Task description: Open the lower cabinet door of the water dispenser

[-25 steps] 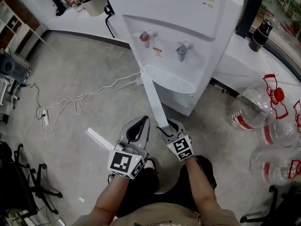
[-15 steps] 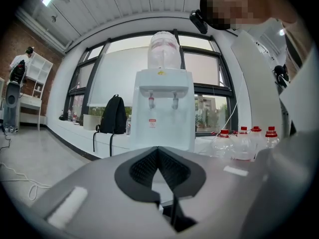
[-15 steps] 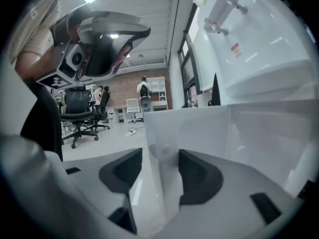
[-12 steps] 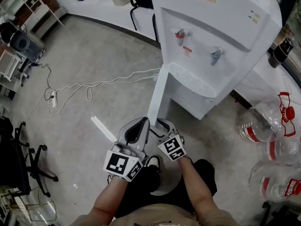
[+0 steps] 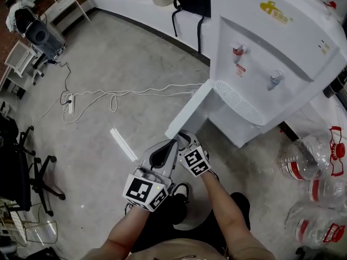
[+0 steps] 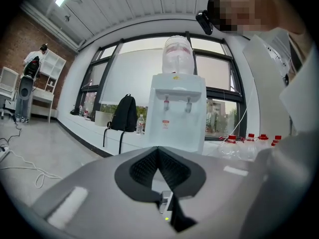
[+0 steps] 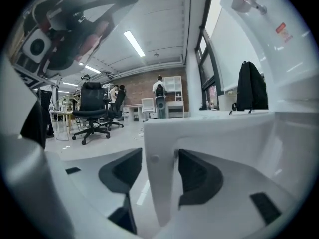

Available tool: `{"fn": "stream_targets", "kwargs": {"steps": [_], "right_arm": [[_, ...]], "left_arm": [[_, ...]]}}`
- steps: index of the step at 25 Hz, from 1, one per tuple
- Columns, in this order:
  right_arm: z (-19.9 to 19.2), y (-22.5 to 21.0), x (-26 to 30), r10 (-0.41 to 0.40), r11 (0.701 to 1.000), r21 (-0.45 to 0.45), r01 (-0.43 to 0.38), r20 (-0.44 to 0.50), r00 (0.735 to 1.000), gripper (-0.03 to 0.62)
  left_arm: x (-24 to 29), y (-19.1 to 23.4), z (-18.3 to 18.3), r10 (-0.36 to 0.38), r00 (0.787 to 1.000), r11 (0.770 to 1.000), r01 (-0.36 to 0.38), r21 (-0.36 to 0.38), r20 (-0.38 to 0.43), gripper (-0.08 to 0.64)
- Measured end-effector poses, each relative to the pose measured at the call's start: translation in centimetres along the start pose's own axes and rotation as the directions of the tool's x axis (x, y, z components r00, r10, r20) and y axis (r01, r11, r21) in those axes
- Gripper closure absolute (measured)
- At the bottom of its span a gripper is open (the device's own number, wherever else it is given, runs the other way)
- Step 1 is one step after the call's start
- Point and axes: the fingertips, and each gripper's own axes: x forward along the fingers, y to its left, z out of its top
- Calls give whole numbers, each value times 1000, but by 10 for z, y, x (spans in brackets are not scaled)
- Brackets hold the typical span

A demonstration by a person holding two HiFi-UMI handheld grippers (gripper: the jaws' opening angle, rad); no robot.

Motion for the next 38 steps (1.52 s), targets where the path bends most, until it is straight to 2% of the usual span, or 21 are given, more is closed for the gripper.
{"fn": "stream_targets", "kwargs": {"steps": [11, 21, 25, 26, 27, 28, 29, 33, 38], "right_arm": [[13, -15, 48, 12, 1000, -29, -13, -15, 1000, 374], [15, -13, 23, 1, 998, -58, -2, -26, 1000, 374], [13, -12, 1, 8, 1000, -21, -9, -13, 1000, 374], [14, -12, -6, 8, 1000, -13, -8, -9, 1000, 385], [16, -13, -13, 4, 1000, -10, -4, -4, 1000, 421], [17, -15, -20, -4, 1000, -11, 4, 1, 1000, 490], [19, -16, -28, -15, 1000, -14, 15, 5, 1000, 514], [19, -20, -63, -49, 998, -24, 49, 1, 999, 563], [17, -29, -114, -131, 991, -29, 131, -14, 991, 575]], "left_arm": [[2, 13, 1, 10, 1000, 999, -10, -43, 6, 552], [9, 3, -1, -3, 1000, 1000, 3, -11, -2, 552], [13, -3, -2, -7, 1000, 1000, 8, 18, -4, 552], [14, -5, -2, -13, 1000, 1000, 13, 22, -5, 552], [14, -7, -2, -18, 1000, 1000, 18, 24, -7, 552], [15, -10, -3, -24, 1000, 999, 25, 26, -7, 552], [17, -12, -2, -30, 1000, 999, 31, 29, -6, 552], [23, -27, -3, -57, 998, 997, 57, 59, -3, 552], [39, -46, -6, -97, 995, 992, 97, 84, -10, 552]]}}
